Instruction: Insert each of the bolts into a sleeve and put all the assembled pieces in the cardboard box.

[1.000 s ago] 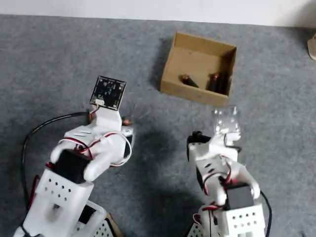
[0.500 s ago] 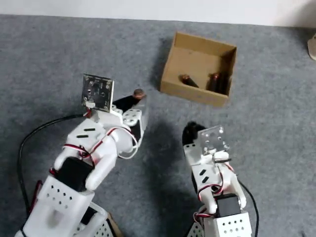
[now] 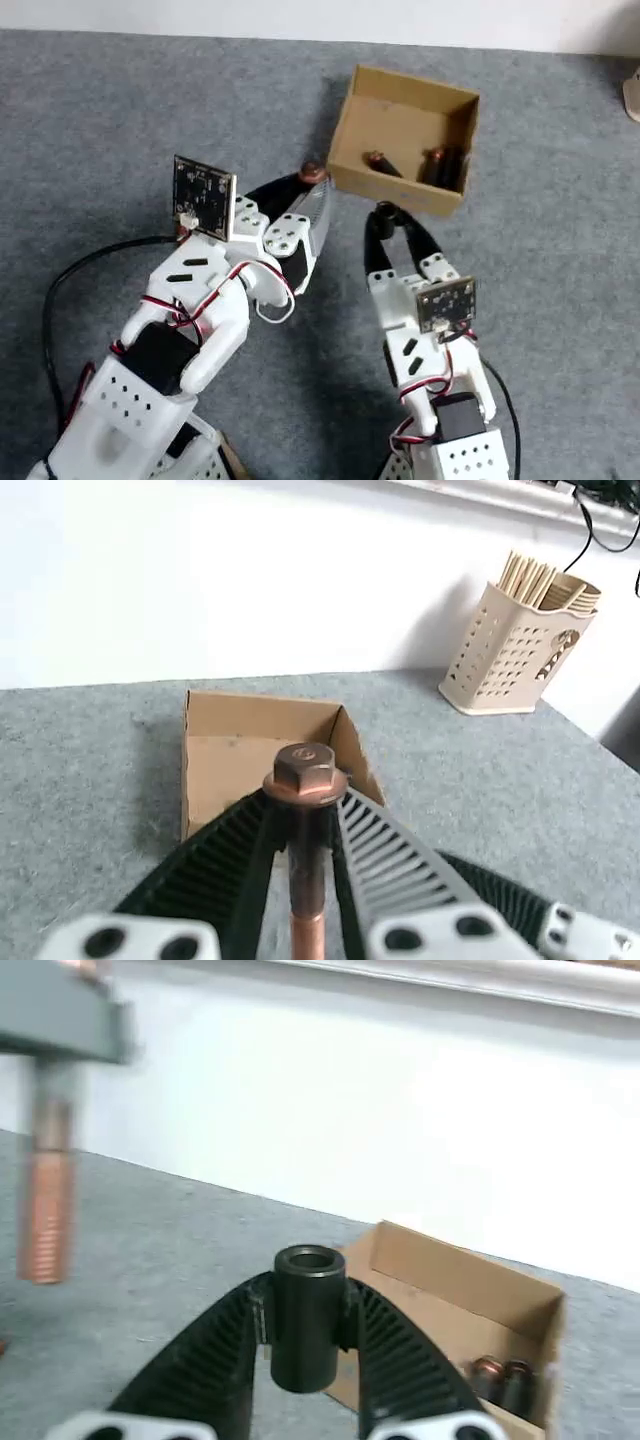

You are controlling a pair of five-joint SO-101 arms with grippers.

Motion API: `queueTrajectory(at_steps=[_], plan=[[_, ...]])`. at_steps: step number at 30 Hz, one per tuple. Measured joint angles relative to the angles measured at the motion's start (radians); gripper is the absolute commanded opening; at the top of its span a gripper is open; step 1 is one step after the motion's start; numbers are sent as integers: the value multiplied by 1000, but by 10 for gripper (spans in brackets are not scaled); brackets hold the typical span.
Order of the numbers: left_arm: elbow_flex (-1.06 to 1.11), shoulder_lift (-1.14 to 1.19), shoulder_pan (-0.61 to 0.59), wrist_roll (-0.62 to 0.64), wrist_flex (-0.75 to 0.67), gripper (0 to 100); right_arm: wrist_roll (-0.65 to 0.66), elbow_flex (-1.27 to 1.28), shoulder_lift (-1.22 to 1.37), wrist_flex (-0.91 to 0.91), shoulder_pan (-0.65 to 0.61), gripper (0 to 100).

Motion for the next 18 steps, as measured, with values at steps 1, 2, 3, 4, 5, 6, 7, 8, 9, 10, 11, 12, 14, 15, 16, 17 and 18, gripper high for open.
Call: queueTrajectory(at_steps=[1, 2, 3, 4, 5, 6, 7, 8, 9, 10, 11, 12, 14, 15, 16, 17, 18], plan=[[0, 0, 0, 3, -9, 6, 0, 0, 0, 0, -12, 5], [0, 0, -2, 9, -20, 6, -2, 0, 0, 0, -26, 5], [0, 0, -2, 12, -31, 6, -3, 0, 0, 0, -40, 5], [0, 0, -2, 12, -40, 6, -8, 0, 0, 0, -55, 5], [0, 0, -2, 15, -44, 6, -14, 0, 0, 0, -71, 5], [0, 0, -2, 18, -48, 6, -20, 0, 0, 0, -86, 5], [0, 0, 2, 20, -48, 6, -28, 0, 0, 0, -100, 5], [0, 0, 11, 20, -48, 6, -34, 0, 0, 0, -110, 5], [0, 0, 23, 20, -48, 6, -37, 0, 0, 0, -117, 5], [0, 0, 40, 20, -48, 6, -41, 0, 0, 3, -120, 5], [0, 0, 55, 21, -48, 6, -43, 0, 0, 14, -123, 5], [0, 0, 68, 21, -48, 6, -43, 0, 0, 28, -126, 5], [0, 0, 86, 23, -51, 6, -44, 0, 0, 57, -129, 5], [0, 0, 94, 31, -54, 6, -44, 0, 0, 66, -130, 5], [0, 0, 97, 40, -61, 6, -44, 0, 0, 72, -132, 5], [0, 0, 98, 43, -74, 6, -44, 0, 0, 77, -132, 5], [0, 0, 98, 43, -89, 6, -44, 0, 0, 77, -132, 5]])
